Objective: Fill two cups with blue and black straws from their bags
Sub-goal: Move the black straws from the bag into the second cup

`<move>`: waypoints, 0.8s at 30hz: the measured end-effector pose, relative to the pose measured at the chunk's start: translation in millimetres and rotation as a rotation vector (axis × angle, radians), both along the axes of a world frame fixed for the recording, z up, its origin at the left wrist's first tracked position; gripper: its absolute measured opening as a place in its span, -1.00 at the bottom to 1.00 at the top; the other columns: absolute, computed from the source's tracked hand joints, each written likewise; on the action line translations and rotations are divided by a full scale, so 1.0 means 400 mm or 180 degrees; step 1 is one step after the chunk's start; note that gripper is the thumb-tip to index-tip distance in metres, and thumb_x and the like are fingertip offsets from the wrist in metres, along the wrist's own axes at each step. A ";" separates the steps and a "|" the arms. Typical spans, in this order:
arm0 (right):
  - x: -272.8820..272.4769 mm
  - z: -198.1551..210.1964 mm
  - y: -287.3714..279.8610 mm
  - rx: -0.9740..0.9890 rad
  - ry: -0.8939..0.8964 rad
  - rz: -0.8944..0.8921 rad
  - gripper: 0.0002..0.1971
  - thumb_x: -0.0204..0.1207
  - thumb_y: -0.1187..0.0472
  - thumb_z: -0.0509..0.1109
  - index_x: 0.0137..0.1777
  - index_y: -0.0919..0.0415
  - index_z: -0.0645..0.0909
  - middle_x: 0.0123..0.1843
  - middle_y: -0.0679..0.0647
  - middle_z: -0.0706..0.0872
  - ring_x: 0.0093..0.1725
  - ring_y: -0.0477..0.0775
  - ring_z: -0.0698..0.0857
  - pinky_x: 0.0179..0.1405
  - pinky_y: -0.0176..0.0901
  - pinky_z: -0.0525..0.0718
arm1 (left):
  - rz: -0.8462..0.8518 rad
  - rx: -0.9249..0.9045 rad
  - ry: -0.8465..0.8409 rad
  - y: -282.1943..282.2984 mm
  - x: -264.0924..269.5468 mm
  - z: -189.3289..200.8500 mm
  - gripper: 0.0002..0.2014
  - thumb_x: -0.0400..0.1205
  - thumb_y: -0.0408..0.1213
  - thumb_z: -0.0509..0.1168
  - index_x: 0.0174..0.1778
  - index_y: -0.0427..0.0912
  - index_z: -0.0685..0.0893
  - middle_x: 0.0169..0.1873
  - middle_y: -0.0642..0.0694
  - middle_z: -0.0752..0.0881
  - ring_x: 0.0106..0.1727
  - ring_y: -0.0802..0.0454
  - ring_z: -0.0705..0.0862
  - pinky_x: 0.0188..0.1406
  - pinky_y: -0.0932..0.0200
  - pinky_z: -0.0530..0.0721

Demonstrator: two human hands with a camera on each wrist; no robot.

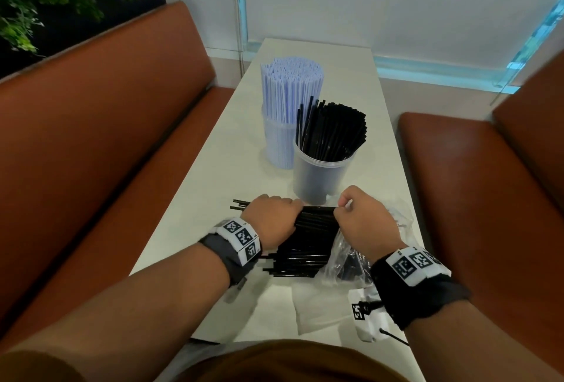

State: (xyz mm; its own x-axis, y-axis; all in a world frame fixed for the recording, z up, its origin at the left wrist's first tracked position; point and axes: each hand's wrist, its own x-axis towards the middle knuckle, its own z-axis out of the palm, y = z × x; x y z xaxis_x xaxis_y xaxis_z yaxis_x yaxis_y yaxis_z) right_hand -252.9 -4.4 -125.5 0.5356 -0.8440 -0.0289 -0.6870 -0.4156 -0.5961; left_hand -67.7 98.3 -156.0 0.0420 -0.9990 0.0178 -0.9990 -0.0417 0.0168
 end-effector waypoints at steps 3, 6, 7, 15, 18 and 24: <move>0.002 -0.007 -0.004 0.0116 0.0033 -0.0021 -0.92 0.52 0.12 0.25 -0.17 -0.10 0.47 -0.20 -0.02 0.68 -0.26 0.00 0.65 -0.25 -0.03 0.60 | 0.0297 -0.0006 0.0044 0.058 0.078 0.000 -0.77 0.75 -0.05 0.18 0.24 -0.07 0.53 0.01 -0.07 0.70 0.02 -0.16 0.70 -0.15 0.06 0.35; 0.012 -0.009 0.002 0.0030 0.0176 -0.0117 -0.95 0.56 0.01 0.27 -0.13 -0.13 0.51 0.01 0.00 0.58 -0.16 0.02 0.64 -0.07 0.02 0.61 | 0.0614 -0.0067 0.0173 0.107 0.127 0.001 -0.78 0.78 -0.01 0.15 0.22 -0.04 0.53 -0.04 -0.04 0.67 -0.03 -0.13 0.68 -0.23 0.06 0.38; 0.017 -0.006 0.006 -0.0046 0.0043 -0.0205 -0.90 0.58 -0.07 0.25 -0.09 -0.12 0.53 0.04 -0.02 0.55 -0.10 0.03 0.63 -0.01 0.04 0.59 | 0.0680 -0.0111 0.0246 0.120 0.133 0.001 -0.80 0.77 -0.04 0.16 0.21 -0.03 0.54 -0.06 -0.03 0.66 -0.05 -0.13 0.67 -0.25 0.06 0.39; 0.106 0.053 0.076 0.0778 -0.1869 0.0198 -0.72 0.74 -0.06 0.24 -0.07 -0.04 0.75 -0.10 -0.02 0.80 -0.06 -0.14 0.72 -0.06 -0.29 0.61 | 0.0526 -0.0706 0.0836 0.097 0.020 0.041 -0.84 0.66 -0.14 0.30 0.14 0.01 0.62 -0.09 0.01 0.70 -0.09 -0.07 0.66 -0.29 0.09 0.43; 0.099 0.059 0.061 0.0669 -0.2342 -0.0208 -0.72 0.69 0.04 0.28 -0.16 -0.03 0.78 -0.13 -0.02 0.83 -0.06 -0.03 0.77 -0.02 -0.19 0.69 | 0.0529 -0.0826 0.0879 0.068 -0.001 0.060 -0.79 0.65 -0.11 0.31 0.18 0.02 0.59 -0.04 0.02 0.69 -0.05 -0.06 0.66 -0.28 0.11 0.36; 0.102 0.068 0.044 0.1385 -0.2685 -0.0321 -0.61 0.69 -0.10 0.29 -0.11 0.13 0.83 -0.10 0.03 0.87 -0.01 0.02 0.83 0.06 -0.07 0.76 | 0.0497 -0.0736 0.1102 0.019 -0.030 0.092 -0.85 0.67 -0.12 0.30 0.14 0.02 0.57 -0.13 0.02 0.70 -0.11 -0.11 0.70 -0.30 0.07 0.51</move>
